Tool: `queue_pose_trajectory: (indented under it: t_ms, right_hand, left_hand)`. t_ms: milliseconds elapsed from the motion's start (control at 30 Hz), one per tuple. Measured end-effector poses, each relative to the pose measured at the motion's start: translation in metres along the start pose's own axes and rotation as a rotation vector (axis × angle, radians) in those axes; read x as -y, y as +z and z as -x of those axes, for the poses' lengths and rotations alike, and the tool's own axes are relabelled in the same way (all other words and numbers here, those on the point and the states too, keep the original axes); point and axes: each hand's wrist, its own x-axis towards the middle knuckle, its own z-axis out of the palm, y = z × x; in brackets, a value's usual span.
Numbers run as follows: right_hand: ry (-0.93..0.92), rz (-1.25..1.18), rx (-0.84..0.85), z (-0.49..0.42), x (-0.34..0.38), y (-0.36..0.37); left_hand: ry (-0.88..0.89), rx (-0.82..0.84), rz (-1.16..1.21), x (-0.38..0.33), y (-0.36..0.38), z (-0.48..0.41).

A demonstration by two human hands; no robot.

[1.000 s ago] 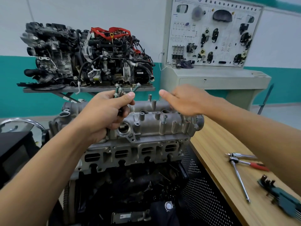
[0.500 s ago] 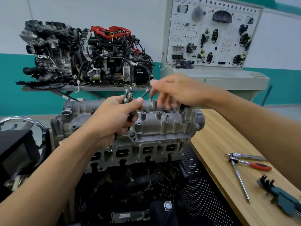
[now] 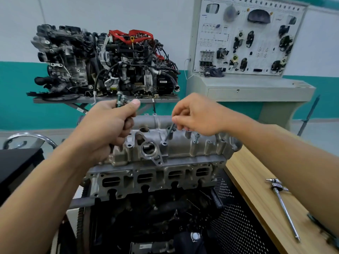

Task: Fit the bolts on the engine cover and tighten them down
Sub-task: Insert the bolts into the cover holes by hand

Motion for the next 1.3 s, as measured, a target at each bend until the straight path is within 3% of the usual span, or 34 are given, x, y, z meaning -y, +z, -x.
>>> queue_pose_trajectory:
  t_ms: [267,400,633,767,900,1133,1300]
  right_hand:
    - [-0.110,0.275,0.148,-0.010,0.010,0.026]
    - [-0.150,0.429,0.124,-0.009,0.013,0.038]
    - [0.024,0.344,0.264,-0.006,0.022,0.024]
    - [0.110,0.445,0.390,-0.019,0.035,0.015]
    - [0.062,0.526,0.321,-0.020,0.033,0.014]
    - [-0.040,0.385,0.306,-0.015,0.024,0.016]
    - [-0.062,0.537,0.269,-0.023,0.023,0.025]
  left_hand:
    - [-0.054,-0.013,0.051,0.009,-0.011,-0.010]
    - [-0.070,0.004,0.078,0.016,-0.010,-0.010]
    - [-0.058,0.021,0.087,0.015,-0.014,-0.007]
    - [-0.050,0.020,0.080,0.015,-0.019,-0.005]
    - [-0.049,0.000,0.079,0.015,-0.027,-0.004]
    - [-0.046,0.014,0.068,0.015,-0.020,-0.003]
    - [-0.043,0.032,0.064,0.017,-0.010,-0.003]
